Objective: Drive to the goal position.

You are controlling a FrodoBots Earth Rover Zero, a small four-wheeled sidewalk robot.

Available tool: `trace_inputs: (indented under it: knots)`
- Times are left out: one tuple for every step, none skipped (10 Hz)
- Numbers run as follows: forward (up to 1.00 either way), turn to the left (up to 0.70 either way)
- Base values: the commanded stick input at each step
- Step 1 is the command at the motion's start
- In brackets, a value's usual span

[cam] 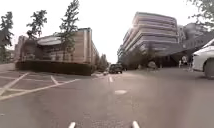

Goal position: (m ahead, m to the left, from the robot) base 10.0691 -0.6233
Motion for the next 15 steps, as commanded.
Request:
trace_inputs:
  knots:
    - [0.7, 0.0]
    - [0.7, 0.0]
    - [0.7, 0.0]
    - [0.7, 0.0]
    - [0.7, 0.0]
    - [0.7, 0.0]
    - [0.7, 0.0]
    - [0.7, 0.0]
    - [0.7, 0.0]
    - [0.7, 0.0]
    - [0.7, 0.0]
    - [0.7, 0.0]
    - [0.7, 0.0]
    - [0.7, 0.0]
    - [0.7, 0.0]
